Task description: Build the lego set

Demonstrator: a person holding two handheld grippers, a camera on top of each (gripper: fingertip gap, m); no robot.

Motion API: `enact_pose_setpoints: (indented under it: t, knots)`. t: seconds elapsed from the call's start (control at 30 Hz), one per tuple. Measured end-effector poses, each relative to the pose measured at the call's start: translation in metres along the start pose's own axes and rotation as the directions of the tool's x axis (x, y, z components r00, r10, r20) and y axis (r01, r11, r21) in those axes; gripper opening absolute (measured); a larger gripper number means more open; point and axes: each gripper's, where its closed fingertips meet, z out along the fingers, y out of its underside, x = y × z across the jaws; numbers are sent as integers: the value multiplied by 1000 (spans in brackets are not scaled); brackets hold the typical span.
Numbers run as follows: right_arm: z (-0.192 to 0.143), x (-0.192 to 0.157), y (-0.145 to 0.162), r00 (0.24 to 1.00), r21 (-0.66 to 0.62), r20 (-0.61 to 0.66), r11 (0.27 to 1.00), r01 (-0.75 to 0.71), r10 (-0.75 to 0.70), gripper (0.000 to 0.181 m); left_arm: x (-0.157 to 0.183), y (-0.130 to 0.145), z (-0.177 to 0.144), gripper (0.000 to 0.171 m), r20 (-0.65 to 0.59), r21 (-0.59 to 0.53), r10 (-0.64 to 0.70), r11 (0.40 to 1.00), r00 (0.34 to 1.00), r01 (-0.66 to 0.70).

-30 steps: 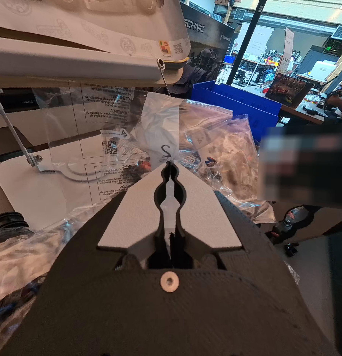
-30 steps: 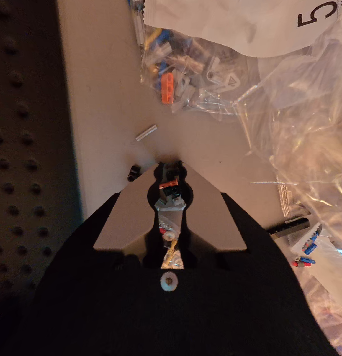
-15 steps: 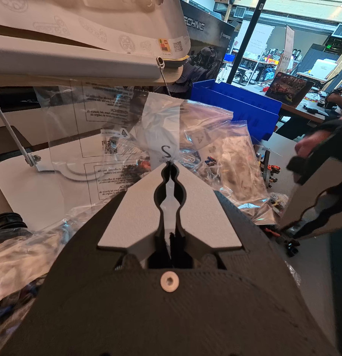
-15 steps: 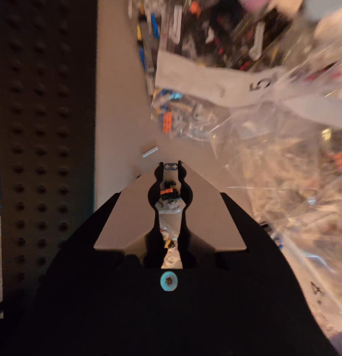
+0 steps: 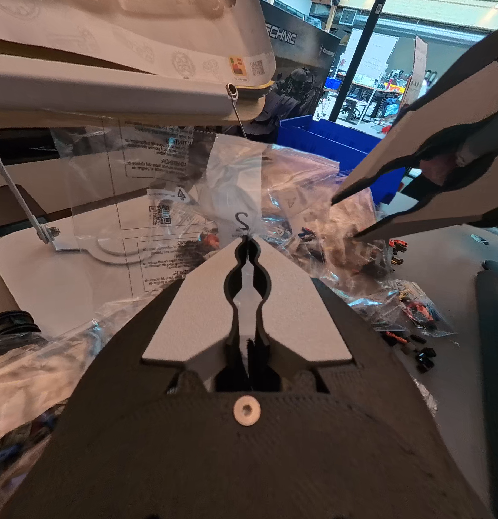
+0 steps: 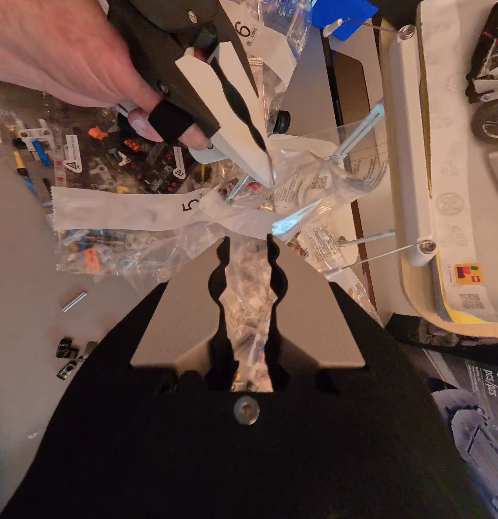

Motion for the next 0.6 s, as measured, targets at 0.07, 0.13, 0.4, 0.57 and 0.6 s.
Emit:
enact_pose_setpoints:
  t: [0.07,0.13,0.4,0.57,0.6]
  knots:
    - [-10,-8,2,999,15,34,1000,-5,4,19,1,0,0,0,-1,-2,2,1000,1000,-2]
    - [-20,-27,11,994,9,109,1000,6,-7,13,1,0,1,0,-1,-2,4,1000,1000,-4]
    - [-20,-107,81,931,-179,362,984,19,48,27,2,2,3,0,0,-10,10,1000,1000,-10]
    - [-11,-120,95,912,-196,400,981,-12,91,30,2,4,5,0,1,-16,13,1000,1000,-13]
    - [-9,-121,96,911,-201,401,979,-9,91,30,1,4,5,0,2,-16,13,1000,1000,-13]
